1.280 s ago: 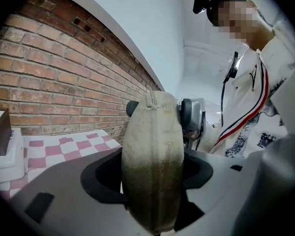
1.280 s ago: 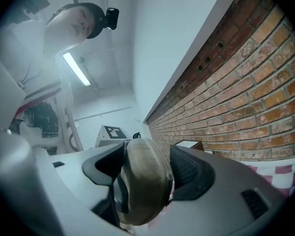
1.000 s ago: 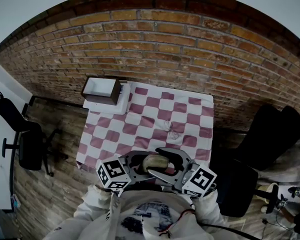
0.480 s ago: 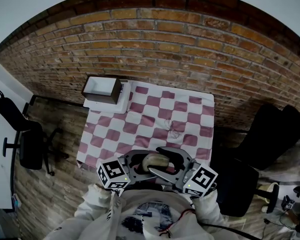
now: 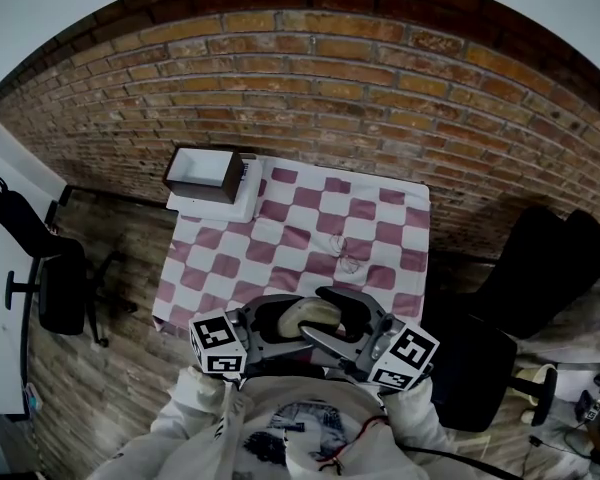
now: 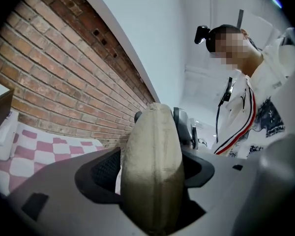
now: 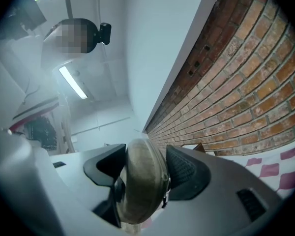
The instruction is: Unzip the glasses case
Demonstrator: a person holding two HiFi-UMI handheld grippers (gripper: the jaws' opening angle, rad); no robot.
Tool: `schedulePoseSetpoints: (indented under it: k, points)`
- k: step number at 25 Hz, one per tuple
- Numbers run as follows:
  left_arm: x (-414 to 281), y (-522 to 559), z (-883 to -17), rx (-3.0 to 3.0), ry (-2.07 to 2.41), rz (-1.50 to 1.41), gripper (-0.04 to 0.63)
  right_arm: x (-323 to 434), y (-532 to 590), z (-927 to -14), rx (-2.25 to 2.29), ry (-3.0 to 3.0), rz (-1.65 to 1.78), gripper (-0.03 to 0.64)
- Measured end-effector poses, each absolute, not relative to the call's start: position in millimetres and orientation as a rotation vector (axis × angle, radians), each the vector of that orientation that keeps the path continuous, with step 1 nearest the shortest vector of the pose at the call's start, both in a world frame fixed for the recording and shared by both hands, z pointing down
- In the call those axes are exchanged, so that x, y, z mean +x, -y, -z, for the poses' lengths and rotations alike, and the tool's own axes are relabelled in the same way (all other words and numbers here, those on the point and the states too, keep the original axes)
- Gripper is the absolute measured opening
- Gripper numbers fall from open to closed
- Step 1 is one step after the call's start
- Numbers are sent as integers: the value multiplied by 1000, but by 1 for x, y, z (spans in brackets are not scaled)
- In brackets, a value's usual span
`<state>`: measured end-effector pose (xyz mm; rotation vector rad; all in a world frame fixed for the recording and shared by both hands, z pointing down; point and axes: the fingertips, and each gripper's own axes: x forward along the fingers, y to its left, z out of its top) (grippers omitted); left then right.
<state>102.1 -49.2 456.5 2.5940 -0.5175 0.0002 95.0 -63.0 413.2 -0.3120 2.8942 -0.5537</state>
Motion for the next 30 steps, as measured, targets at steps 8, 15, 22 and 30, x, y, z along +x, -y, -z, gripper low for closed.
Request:
schedulePoseSetpoints:
  k: [8, 15, 22, 30]
  points:
    - [96, 50, -455, 2539, 534, 157, 348, 100, 71, -415, -335, -2820, 650, 273]
    - [98, 49, -454, 2496, 528, 235, 348, 98, 74, -416, -342, -2794, 691, 273]
    - [99, 51, -454, 2527, 558, 234, 339, 100, 77, -419, -359, -2776, 718, 273]
    - [97, 51, -456, 2585, 595, 180, 301, 98, 74, -418, -356, -2781, 694, 273]
